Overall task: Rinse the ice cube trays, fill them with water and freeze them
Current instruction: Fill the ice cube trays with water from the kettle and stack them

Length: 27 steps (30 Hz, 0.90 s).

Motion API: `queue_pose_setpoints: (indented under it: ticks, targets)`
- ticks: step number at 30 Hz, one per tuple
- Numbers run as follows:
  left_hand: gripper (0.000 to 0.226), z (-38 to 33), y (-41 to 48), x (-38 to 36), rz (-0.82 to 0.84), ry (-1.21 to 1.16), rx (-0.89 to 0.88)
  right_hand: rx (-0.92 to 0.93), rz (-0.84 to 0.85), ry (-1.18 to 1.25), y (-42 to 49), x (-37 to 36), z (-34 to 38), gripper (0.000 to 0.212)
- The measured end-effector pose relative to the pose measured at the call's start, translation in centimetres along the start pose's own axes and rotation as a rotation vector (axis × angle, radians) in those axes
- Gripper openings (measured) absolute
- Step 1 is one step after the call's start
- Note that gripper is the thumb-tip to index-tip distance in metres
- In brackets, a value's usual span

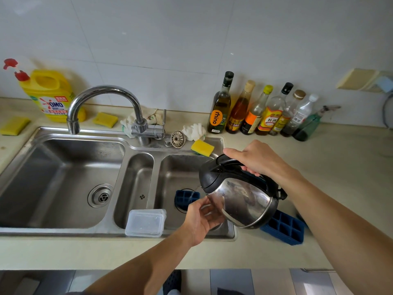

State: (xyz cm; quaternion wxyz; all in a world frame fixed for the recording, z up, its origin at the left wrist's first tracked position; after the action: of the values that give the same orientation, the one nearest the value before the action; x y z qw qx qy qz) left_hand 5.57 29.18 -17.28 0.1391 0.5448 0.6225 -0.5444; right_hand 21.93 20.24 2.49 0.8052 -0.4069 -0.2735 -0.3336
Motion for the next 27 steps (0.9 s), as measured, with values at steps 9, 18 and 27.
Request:
queue_pose_setpoints:
  ticks: [9, 18, 27]
  targets:
    - [0.041, 0.6, 1.1, 0.0, 0.024, -0.003, 0.001, -0.010, -0.003, -0.003, 0.0, 0.7, -0.9, 0.073]
    - [0.034, 0.9, 1.8, -0.2, 0.059, -0.019, 0.015, -0.033, 0.000, 0.005, -0.2, 1.3, -1.2, 0.072]
    - [0.034, 0.6, 2.1, -0.6, 0.066, -0.011, 0.028, -0.051, 0.000, 0.003, 0.3, 1.5, -1.6, 0.073]
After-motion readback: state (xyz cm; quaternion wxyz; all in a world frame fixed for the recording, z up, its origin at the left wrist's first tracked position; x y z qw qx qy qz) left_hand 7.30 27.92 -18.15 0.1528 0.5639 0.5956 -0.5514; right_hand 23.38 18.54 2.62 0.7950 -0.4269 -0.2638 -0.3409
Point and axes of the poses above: each hand's wrist, its own y-axis towards the middle knuckle, its own x-axis out of the back of the hand, z = x × y, the point moved 5 cm from there along y, towards the middle knuckle, and after that the axes turned 13 degrees about z, right-handed, at the moved point
